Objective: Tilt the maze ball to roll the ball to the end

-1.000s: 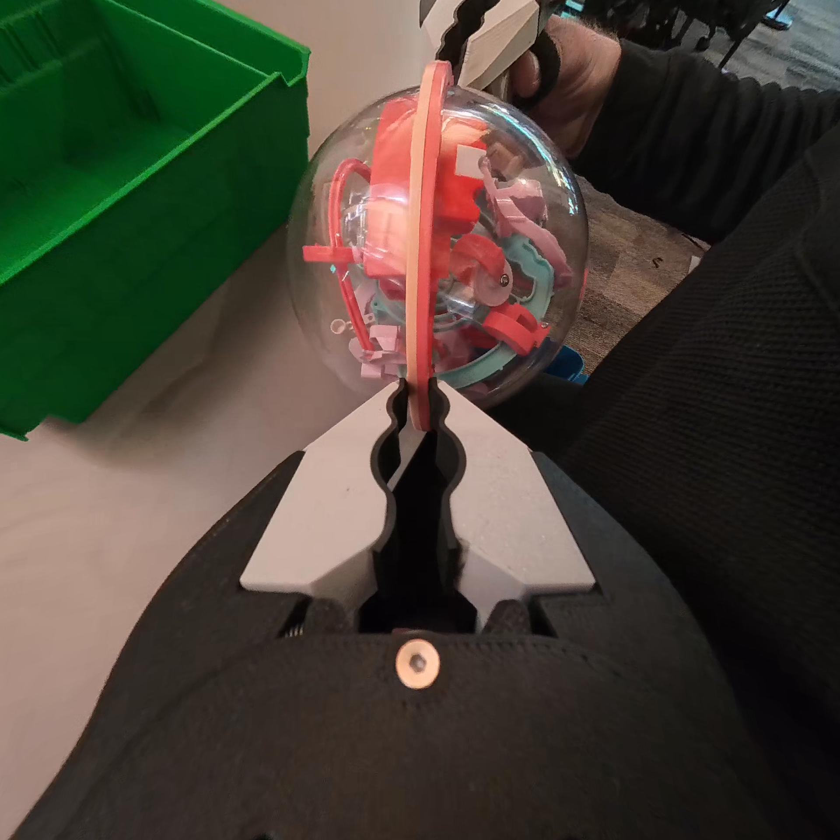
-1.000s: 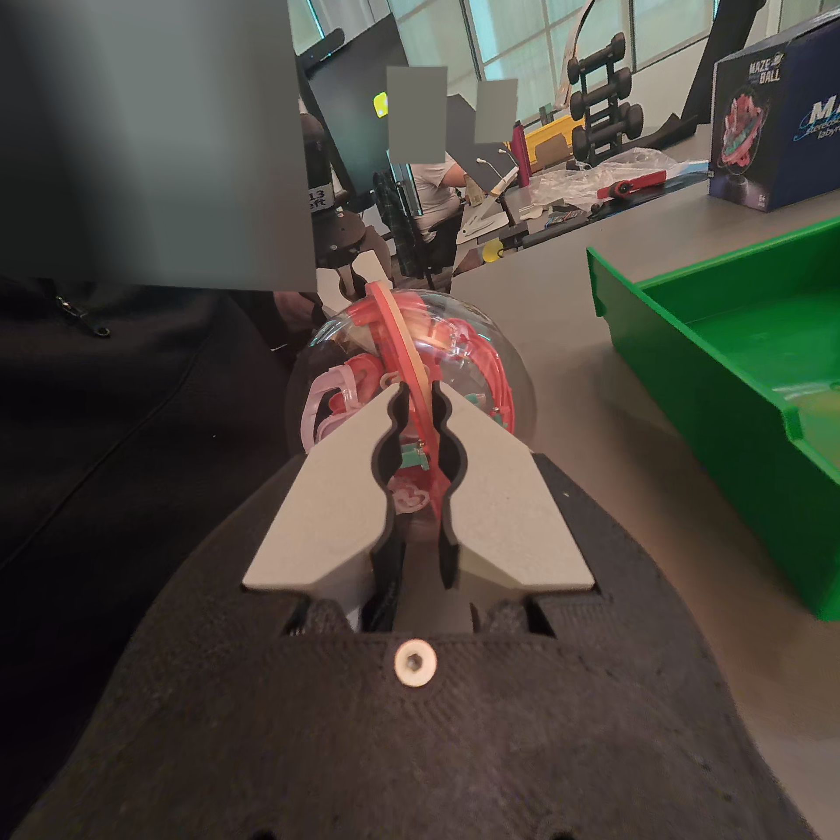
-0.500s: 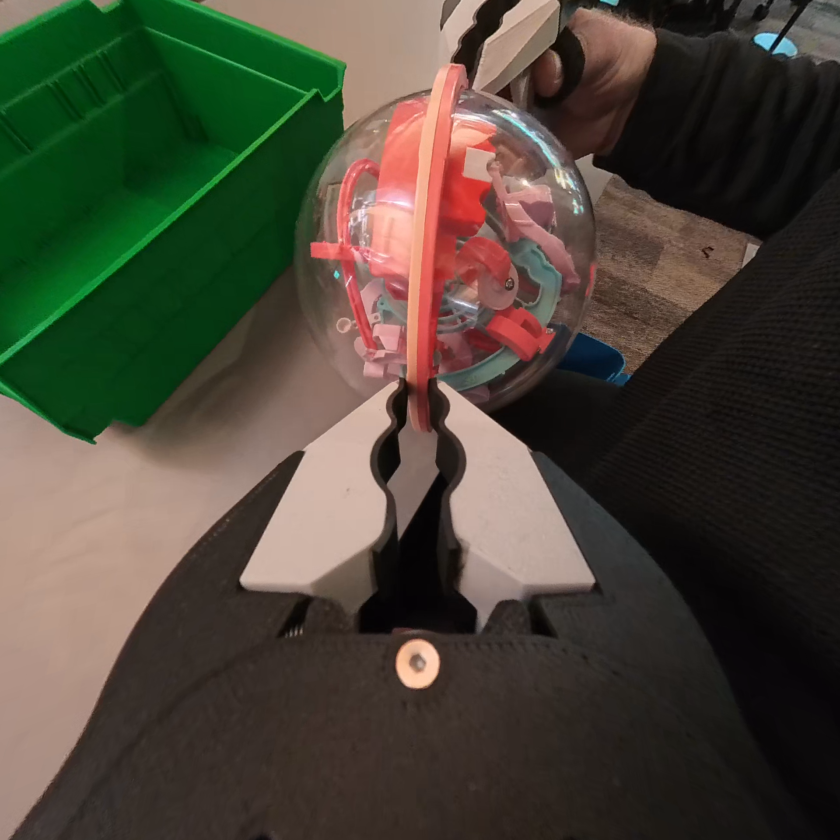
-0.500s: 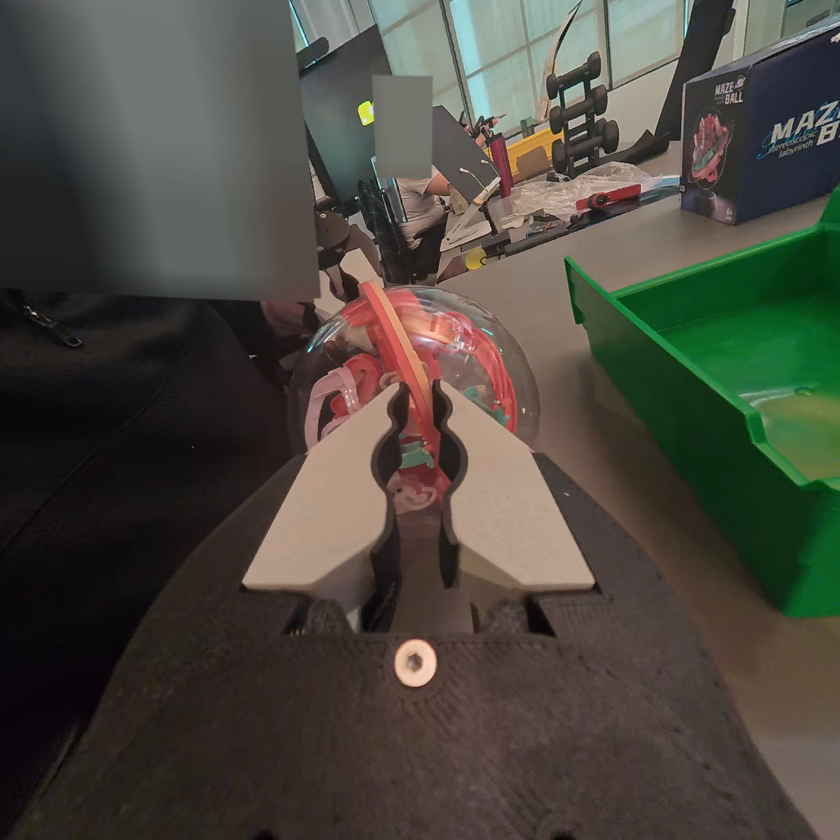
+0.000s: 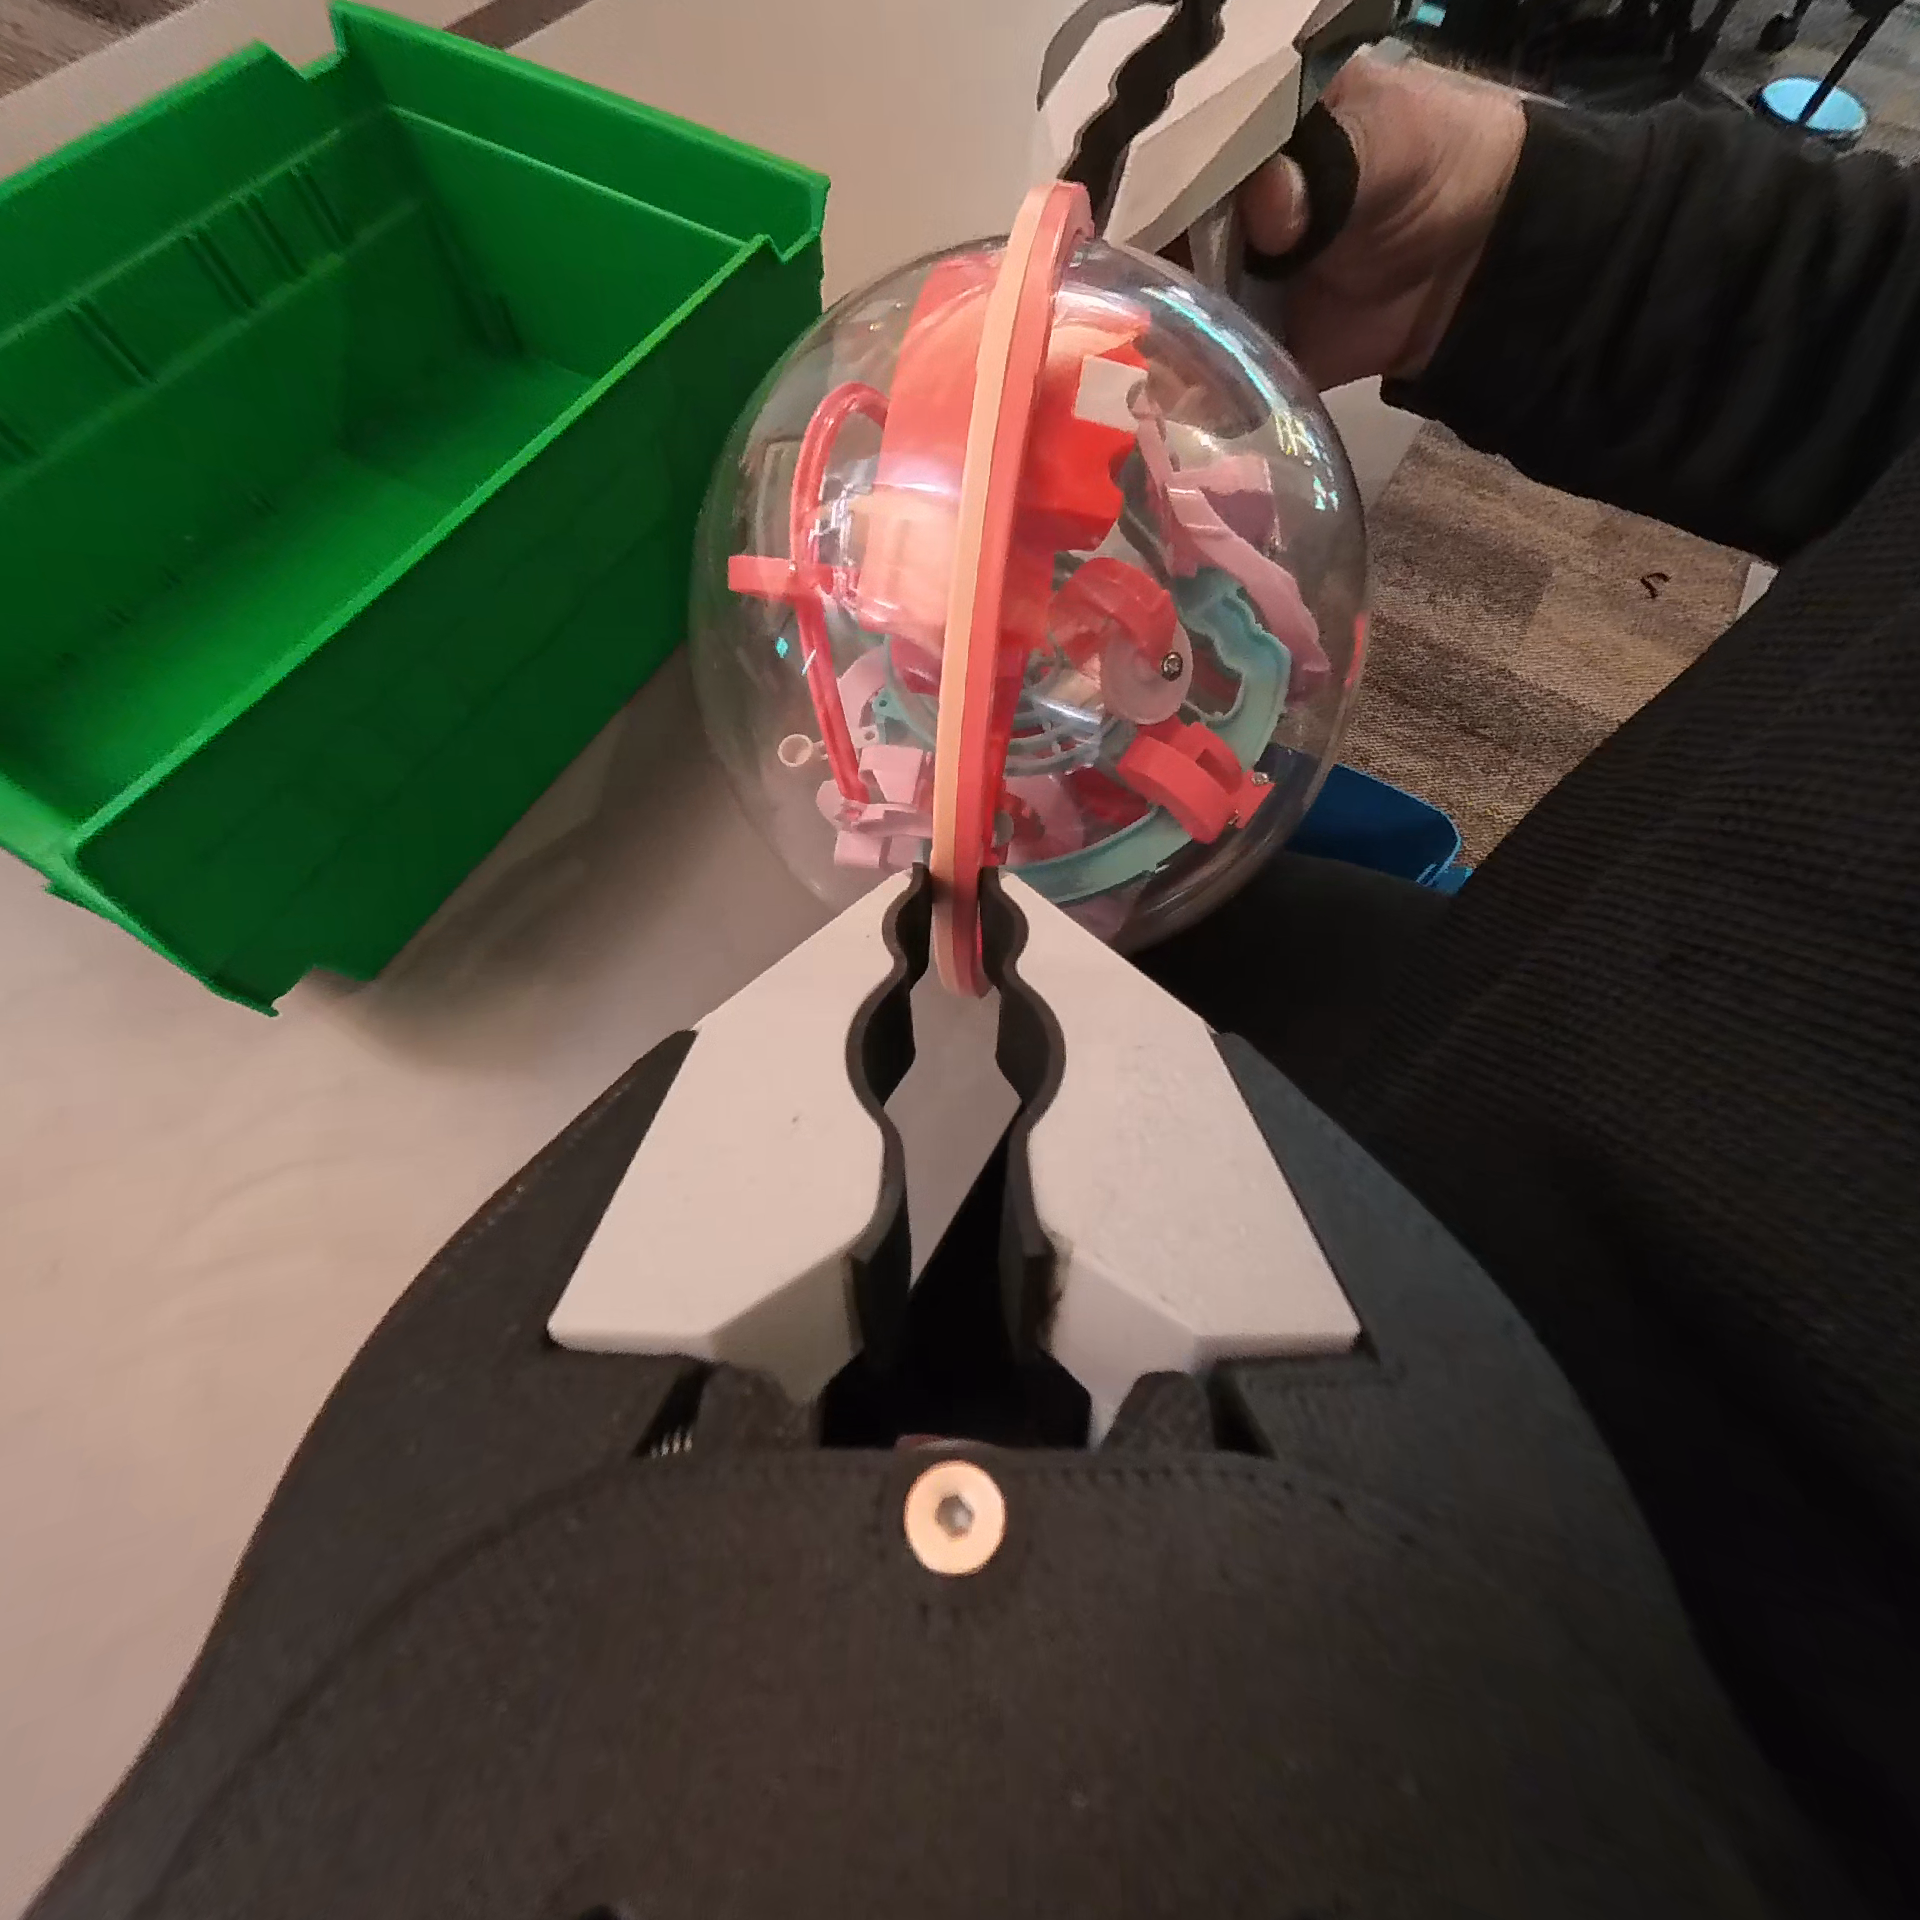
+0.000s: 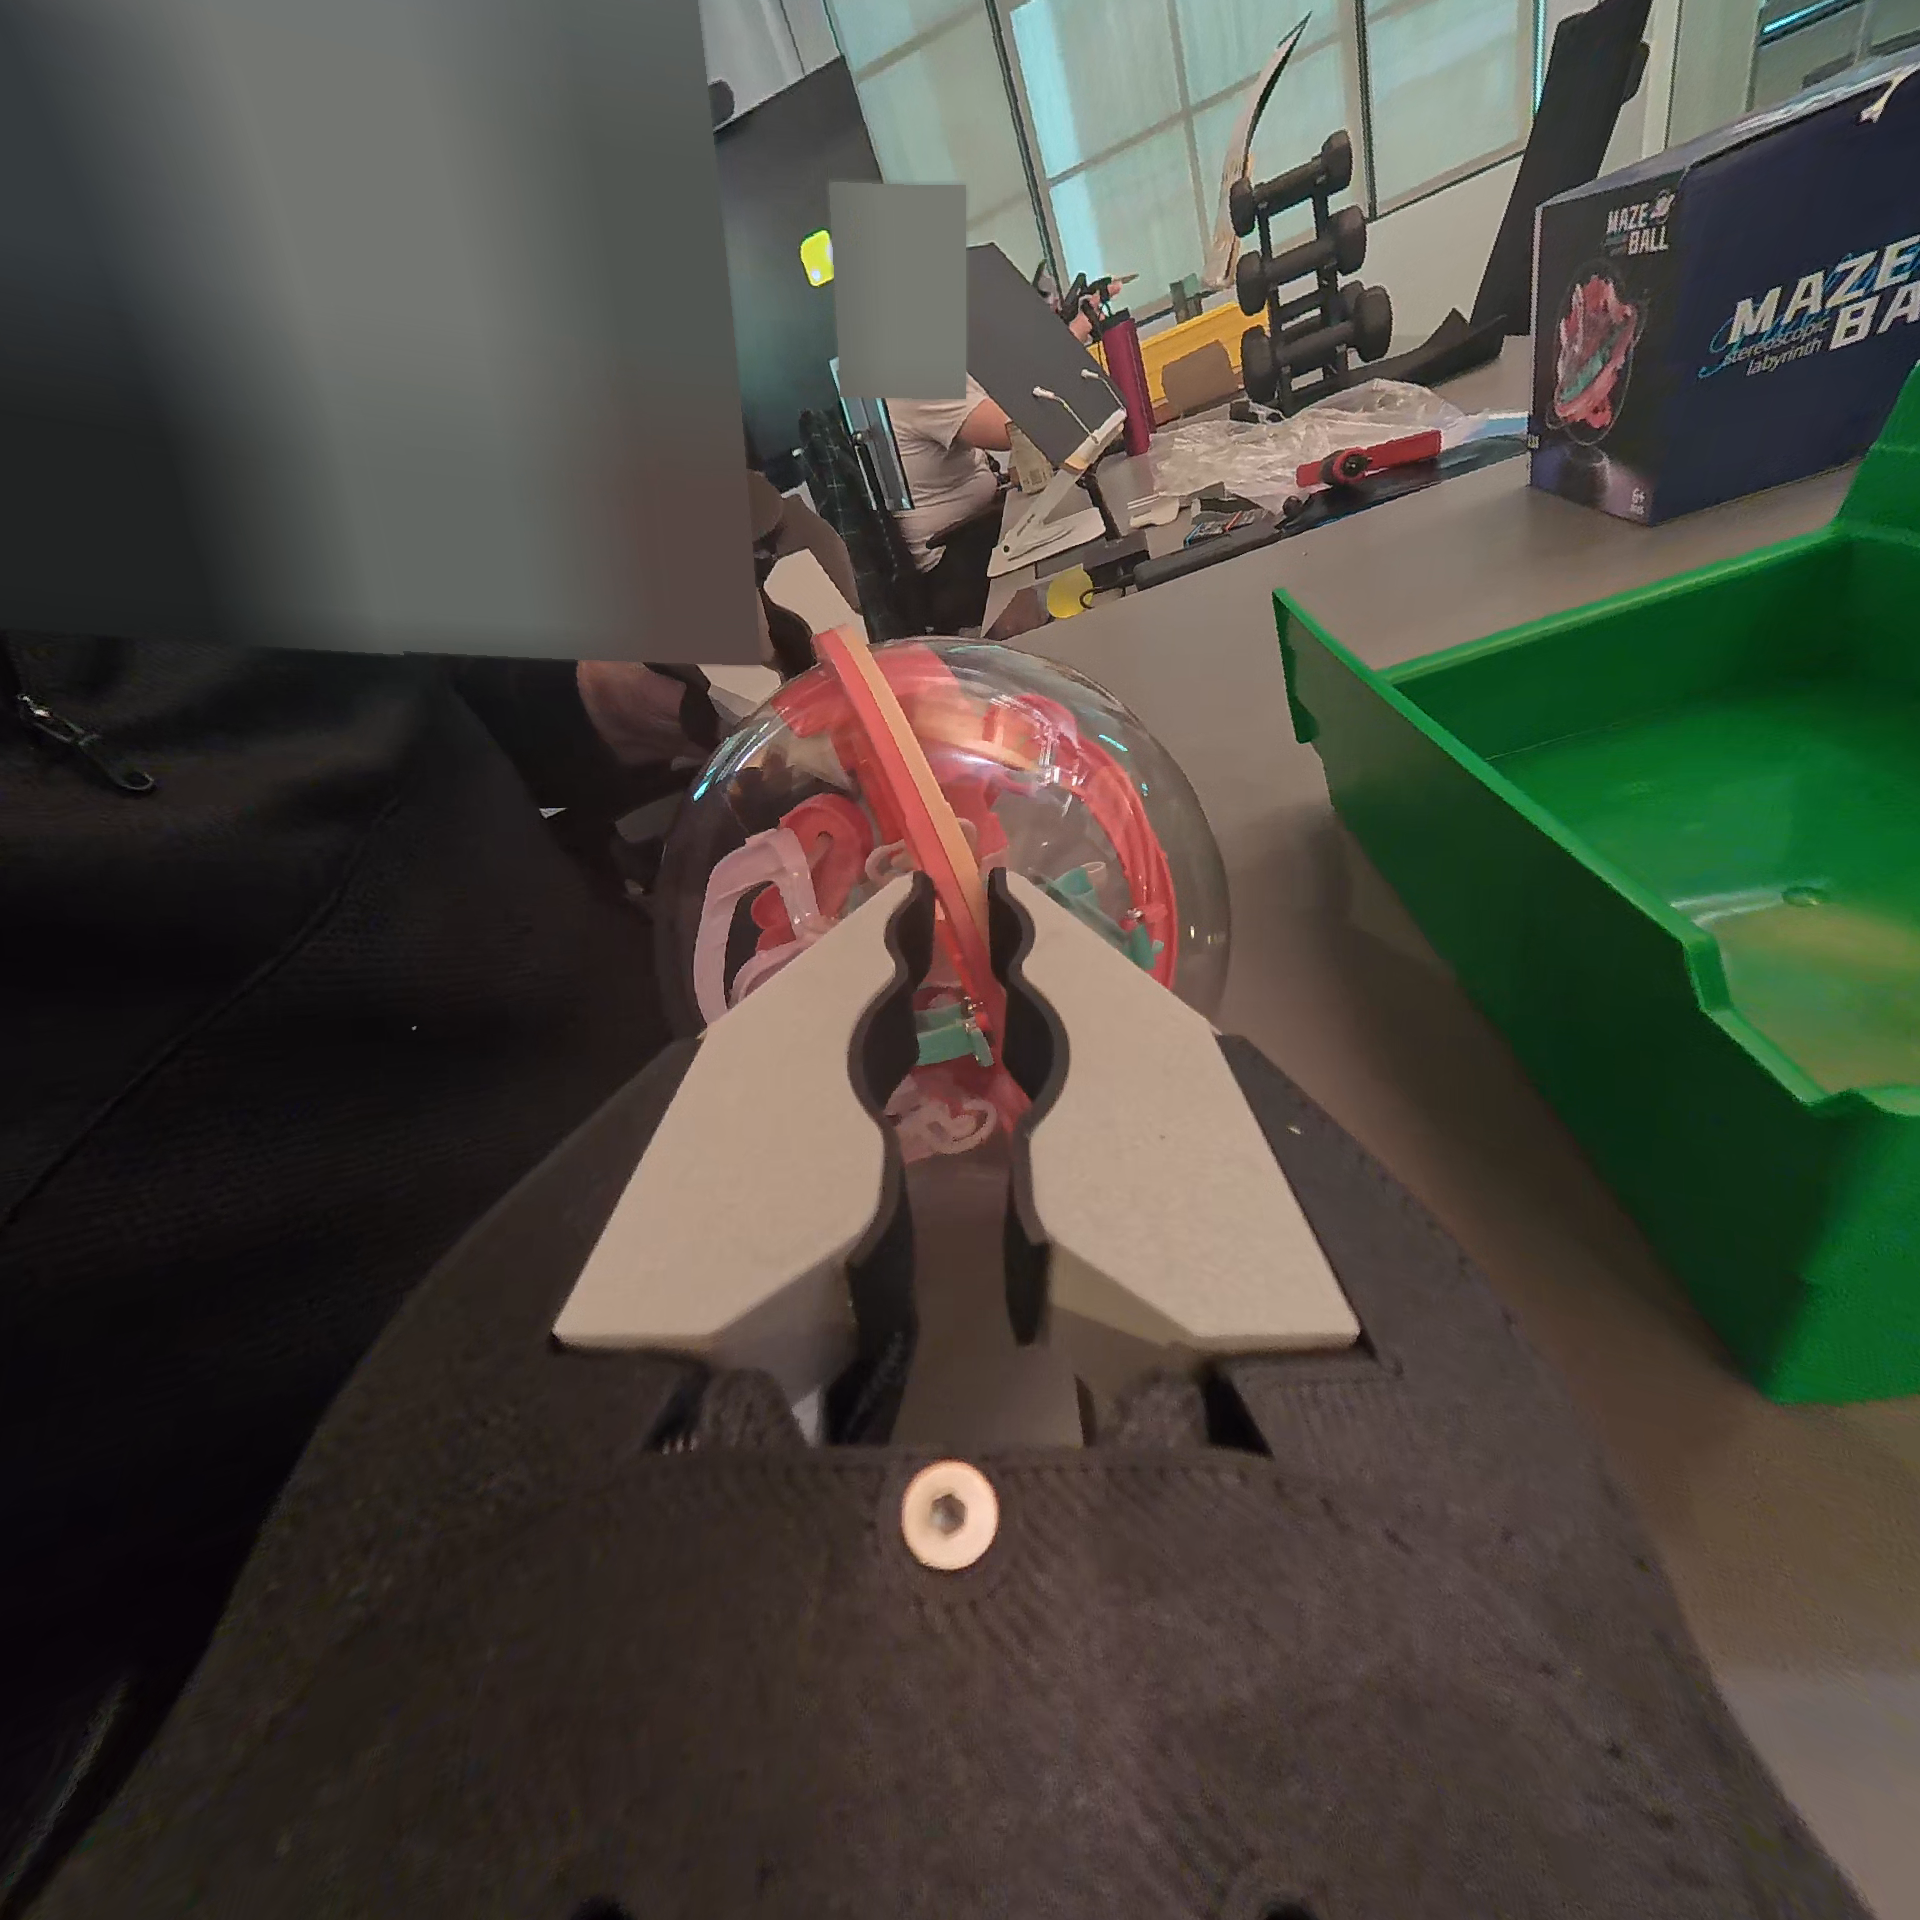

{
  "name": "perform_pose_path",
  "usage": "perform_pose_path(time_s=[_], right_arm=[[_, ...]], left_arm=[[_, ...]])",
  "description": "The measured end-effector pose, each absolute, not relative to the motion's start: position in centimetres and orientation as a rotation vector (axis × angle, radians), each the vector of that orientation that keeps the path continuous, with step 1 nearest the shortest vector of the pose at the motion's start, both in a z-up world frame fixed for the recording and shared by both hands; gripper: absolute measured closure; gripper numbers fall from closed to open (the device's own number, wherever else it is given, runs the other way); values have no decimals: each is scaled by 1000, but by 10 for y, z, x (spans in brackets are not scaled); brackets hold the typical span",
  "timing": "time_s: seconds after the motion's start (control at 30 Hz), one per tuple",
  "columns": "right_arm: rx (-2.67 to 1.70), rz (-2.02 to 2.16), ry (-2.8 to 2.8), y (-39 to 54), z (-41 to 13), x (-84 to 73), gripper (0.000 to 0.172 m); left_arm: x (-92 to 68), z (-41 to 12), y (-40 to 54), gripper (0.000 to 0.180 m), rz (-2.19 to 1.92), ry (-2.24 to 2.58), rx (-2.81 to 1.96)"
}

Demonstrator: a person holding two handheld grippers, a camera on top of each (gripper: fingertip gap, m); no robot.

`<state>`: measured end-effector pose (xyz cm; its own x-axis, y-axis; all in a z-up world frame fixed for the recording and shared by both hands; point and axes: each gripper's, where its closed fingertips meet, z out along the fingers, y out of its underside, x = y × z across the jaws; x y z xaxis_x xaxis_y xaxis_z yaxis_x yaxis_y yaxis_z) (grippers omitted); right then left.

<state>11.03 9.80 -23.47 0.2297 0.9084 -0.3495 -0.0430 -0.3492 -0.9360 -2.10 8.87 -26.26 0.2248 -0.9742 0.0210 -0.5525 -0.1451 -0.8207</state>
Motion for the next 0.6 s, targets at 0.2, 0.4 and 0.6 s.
perform_pose_path(time_s=[0.2, 0.4, 0.6], right_arm=[[-1566, 1281, -831, 98, -236, 111, 162], [-1544, 1280, -814, 99, -235, 112, 162], [-1534, 1273, -810, 100, -238, 112, 162]], left_arm=[[-21, -261, 90, 174, -759, 1416, -1794], [-20, -256, 93, 174, -739, 1415, -1778], [-21, -257, 96, 174, -687, 1426, -1771]])
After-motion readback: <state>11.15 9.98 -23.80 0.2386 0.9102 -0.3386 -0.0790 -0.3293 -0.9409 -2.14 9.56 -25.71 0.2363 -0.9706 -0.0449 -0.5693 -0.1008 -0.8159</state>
